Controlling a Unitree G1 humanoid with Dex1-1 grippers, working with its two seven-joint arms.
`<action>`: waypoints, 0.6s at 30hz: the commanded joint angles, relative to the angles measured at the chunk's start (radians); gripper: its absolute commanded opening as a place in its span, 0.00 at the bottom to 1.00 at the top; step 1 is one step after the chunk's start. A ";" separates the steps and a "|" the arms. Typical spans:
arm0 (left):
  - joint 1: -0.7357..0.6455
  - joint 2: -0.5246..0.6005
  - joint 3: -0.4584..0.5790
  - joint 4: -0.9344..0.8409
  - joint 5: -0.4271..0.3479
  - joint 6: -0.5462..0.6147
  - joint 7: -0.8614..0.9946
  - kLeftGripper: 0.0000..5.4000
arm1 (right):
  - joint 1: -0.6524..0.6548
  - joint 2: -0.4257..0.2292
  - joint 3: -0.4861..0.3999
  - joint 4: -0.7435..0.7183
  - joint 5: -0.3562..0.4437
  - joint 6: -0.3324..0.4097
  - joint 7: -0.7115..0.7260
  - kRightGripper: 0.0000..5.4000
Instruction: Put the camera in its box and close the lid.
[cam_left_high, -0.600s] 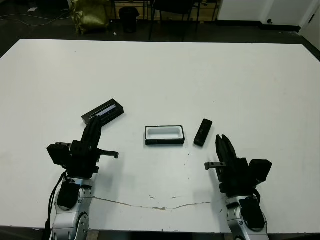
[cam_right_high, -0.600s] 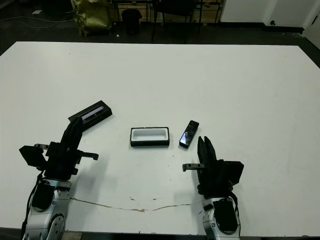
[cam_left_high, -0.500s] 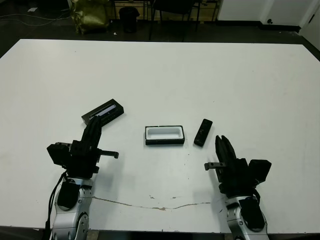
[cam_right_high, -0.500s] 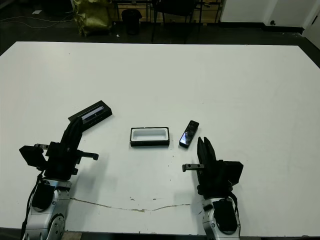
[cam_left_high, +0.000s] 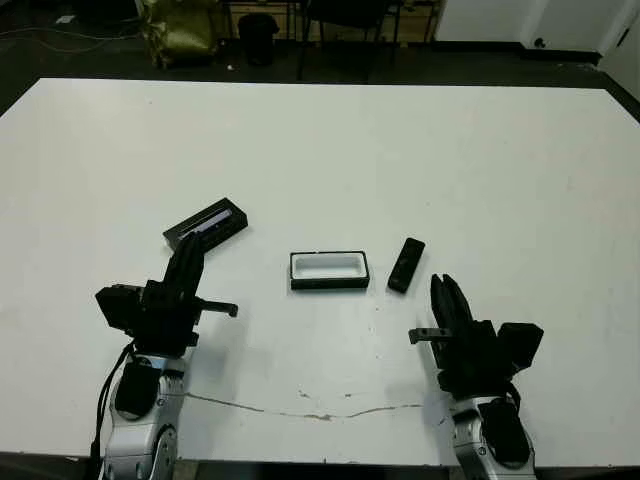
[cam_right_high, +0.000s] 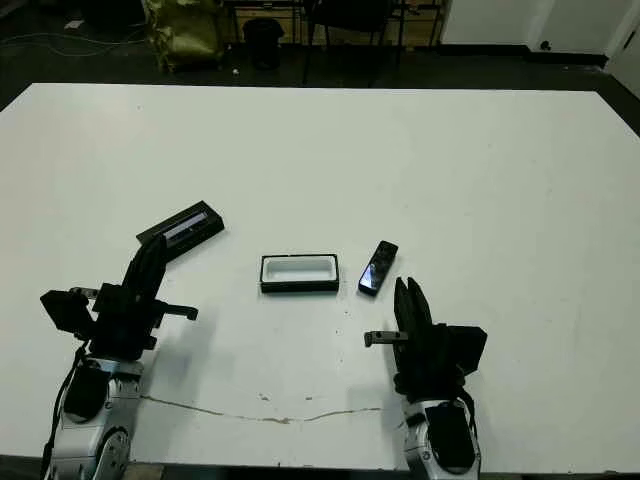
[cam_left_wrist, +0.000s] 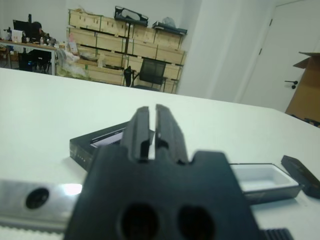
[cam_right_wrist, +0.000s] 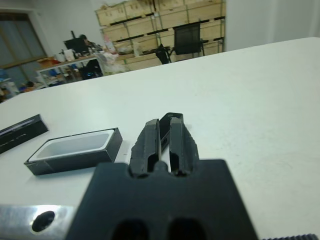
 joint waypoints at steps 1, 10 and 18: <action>0.008 0.006 0.001 0.026 -0.004 -0.016 -0.018 0.00 | 0.029 0.018 0.055 -0.089 -0.057 0.102 -0.057 0.00; 0.007 0.006 0.005 0.044 0.001 -0.039 -0.024 0.00 | -0.085 -0.053 0.059 -0.218 -0.103 0.193 -0.008 0.00; 0.011 -0.001 0.000 0.032 -0.008 -0.021 -0.014 0.00 | -0.332 -0.224 -0.141 -0.285 -0.073 0.331 0.090 0.00</action>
